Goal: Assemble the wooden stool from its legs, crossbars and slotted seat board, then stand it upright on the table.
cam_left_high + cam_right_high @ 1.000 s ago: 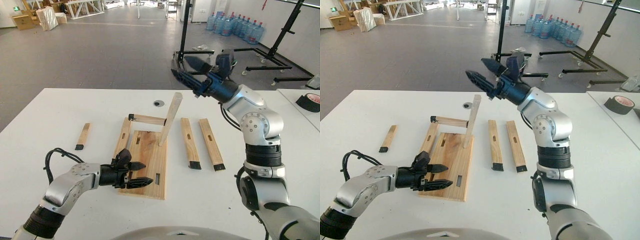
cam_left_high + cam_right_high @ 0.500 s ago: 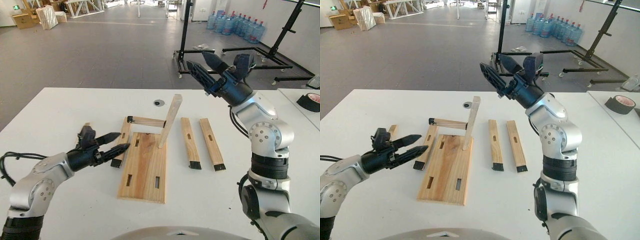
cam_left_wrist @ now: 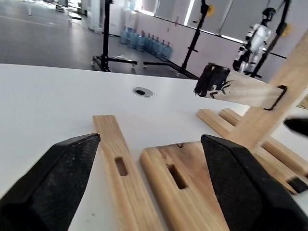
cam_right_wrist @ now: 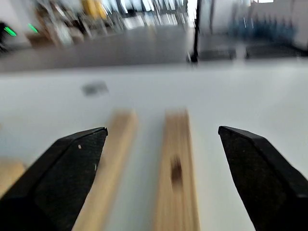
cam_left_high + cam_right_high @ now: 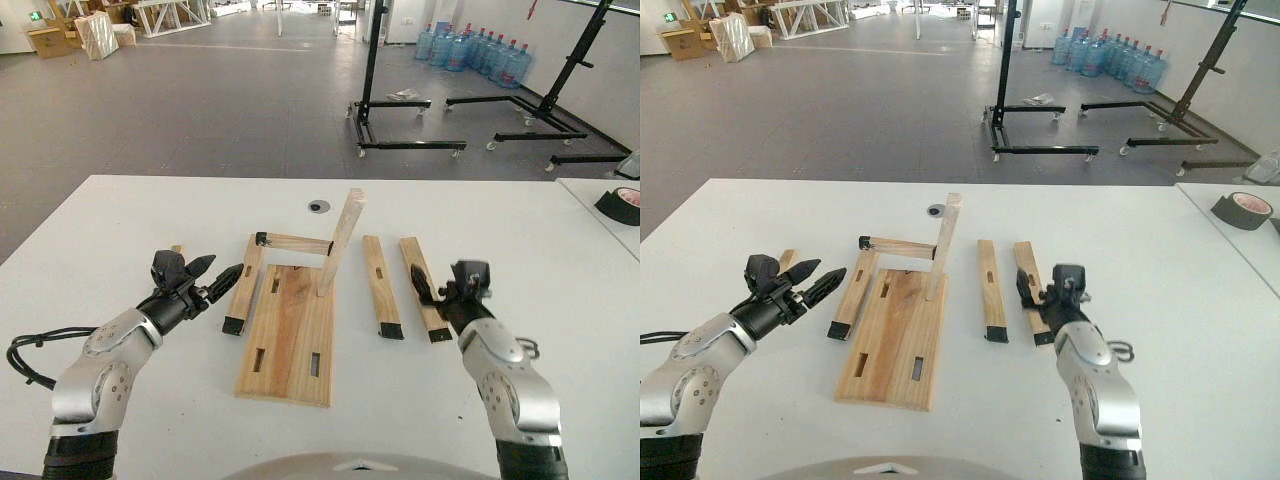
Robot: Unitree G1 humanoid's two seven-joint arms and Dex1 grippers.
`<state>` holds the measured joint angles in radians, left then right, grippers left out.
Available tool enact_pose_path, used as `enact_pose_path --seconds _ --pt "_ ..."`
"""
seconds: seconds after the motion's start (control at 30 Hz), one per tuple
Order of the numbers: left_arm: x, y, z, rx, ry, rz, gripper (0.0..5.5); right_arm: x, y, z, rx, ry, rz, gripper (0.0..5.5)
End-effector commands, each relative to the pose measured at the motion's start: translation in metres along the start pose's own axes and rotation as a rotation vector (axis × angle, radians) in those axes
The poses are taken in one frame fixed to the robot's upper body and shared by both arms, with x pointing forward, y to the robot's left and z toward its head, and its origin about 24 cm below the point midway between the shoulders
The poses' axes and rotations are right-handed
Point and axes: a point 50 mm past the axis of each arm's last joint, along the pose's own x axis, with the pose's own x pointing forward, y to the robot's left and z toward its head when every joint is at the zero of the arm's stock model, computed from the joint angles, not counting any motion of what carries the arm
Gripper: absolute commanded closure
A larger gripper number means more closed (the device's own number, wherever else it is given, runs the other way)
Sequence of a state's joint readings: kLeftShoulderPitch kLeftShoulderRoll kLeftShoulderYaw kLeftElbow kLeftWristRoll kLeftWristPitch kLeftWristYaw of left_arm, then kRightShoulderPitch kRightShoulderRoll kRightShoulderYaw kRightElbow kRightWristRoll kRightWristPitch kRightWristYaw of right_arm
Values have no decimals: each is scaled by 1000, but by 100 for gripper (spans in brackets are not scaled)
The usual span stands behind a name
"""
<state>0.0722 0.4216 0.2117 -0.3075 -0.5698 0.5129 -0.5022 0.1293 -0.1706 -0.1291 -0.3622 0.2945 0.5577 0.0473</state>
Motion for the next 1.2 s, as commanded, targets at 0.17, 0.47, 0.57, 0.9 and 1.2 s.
enact_pose_path --seconds 0.17,0.47,0.57,0.9,1.2 --pt "12 -4 -1 85 -82 174 164 -10 -3 -28 35 189 -74 124" --pt "16 -1 4 108 -114 222 164 -8 -16 -49 -38 404 -70 223" --pt "18 -2 4 104 -120 224 164 -8 -15 -52 -78 433 -35 277" --pt "21 11 17 40 -216 263 164 14 -18 -15 -69 217 29 346" --pt "11 -30 60 -368 -389 -572 164 -18 26 140 267 -443 1026 346"
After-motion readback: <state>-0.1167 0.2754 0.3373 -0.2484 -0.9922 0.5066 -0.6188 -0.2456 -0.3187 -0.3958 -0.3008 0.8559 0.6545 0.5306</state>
